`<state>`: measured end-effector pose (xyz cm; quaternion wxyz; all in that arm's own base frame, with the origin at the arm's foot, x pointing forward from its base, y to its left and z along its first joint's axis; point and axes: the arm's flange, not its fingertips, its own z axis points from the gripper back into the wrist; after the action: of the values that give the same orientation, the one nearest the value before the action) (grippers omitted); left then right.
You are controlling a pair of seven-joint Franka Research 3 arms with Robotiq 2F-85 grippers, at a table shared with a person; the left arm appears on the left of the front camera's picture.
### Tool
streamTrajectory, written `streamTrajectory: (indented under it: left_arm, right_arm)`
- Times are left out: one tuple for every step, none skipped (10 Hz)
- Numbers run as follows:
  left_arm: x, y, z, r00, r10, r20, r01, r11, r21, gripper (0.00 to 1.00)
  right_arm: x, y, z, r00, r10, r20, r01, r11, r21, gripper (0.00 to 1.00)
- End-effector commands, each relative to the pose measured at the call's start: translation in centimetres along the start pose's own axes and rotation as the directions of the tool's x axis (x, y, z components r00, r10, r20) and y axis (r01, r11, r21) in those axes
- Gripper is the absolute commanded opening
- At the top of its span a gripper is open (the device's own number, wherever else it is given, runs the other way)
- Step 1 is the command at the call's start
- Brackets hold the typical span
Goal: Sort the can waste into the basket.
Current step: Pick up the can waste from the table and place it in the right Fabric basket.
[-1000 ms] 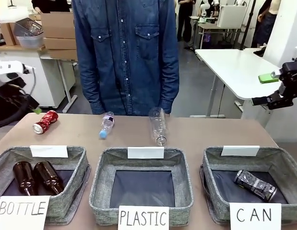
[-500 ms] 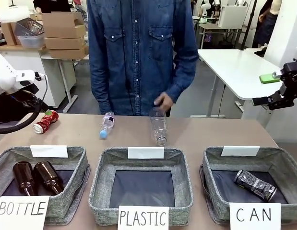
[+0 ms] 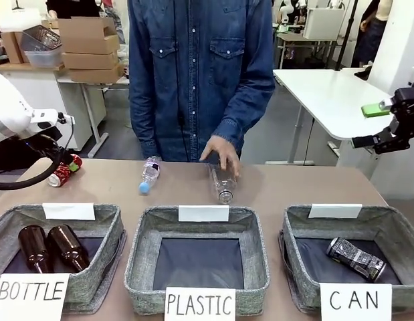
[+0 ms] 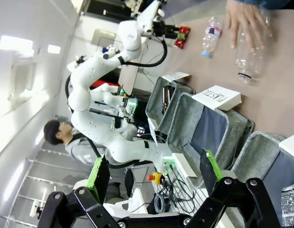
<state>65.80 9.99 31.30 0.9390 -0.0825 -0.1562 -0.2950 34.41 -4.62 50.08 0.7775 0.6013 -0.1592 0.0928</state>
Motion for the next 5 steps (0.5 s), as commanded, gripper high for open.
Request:
streamTrajectory:
  left_arm:
    - [0.71, 0.52, -0.63, 0.999, 0.026, -0.02, -0.027, 0.999, -0.026, 1.0]
    - [0.76, 0.55, -1.02, 0.999, 0.037, -0.024, -0.038, 0.999, -0.02, 1.0]
    - [0.82, 0.53, -1.11, 0.998, 0.053, -0.018, -0.053, 0.999, -0.008, 1.0]
    - [0.85, 0.52, -1.12, 0.998, 0.053, -0.039, -0.053, 0.999, -0.01, 0.4]
    - [0.83, 0.51, -1.08, 0.998, 0.051, -0.047, -0.051, 0.999, -0.007, 0.41]
  right_arm:
    - [-0.09, 0.07, 0.14, 1.0, 0.019, -0.013, -0.019, 1.0, -0.002, 1.0]
    - [-0.09, 0.07, 0.14, 1.0, 0.019, -0.013, -0.019, 1.0, -0.002, 1.0]
    - [-0.09, 0.07, 0.14, 1.0, 0.019, -0.013, -0.019, 1.0, -0.002, 1.0]
    - [-0.09, 0.07, 0.14, 1.0, 0.019, -0.013, -0.019, 1.0, -0.002, 1.0]
    - [-0.09, 0.07, 0.14, 1.0, 0.019, -0.013, -0.019, 1.0, -0.002, 1.0]
